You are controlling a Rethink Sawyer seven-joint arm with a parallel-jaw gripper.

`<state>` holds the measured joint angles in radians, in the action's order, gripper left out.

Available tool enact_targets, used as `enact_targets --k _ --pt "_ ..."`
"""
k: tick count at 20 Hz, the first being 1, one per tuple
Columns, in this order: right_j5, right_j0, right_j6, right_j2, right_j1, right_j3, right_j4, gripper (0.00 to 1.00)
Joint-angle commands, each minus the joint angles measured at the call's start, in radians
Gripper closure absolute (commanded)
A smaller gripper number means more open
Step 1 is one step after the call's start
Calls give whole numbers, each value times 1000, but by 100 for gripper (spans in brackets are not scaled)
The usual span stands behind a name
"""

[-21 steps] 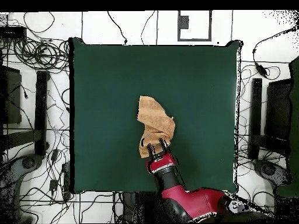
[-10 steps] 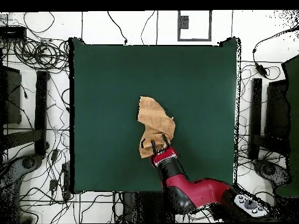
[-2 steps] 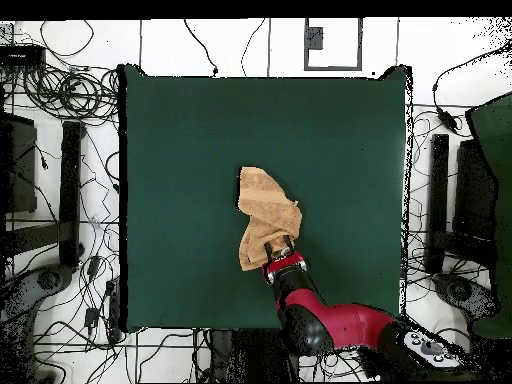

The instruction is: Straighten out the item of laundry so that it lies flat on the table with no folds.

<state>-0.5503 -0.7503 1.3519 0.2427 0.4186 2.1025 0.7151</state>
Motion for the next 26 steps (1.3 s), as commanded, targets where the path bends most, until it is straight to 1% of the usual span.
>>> enact_targets --k 1,6,10,14,21,25,26 --pt "74 75 221 3 -37 -104 -130 0" --pt "7 96 186 -13 -15 -103 -110 0" --pt "-65 106 189 -31 -13 -101 -127 0" --pt "-99 133 185 -65 1 -95 -159 0" --pt "-93 160 190 -92 11 -98 -185 0" --pt "-16 161 192 -87 10 -110 -185 0" --pt "14 150 195 -72 5 -115 -178 0"
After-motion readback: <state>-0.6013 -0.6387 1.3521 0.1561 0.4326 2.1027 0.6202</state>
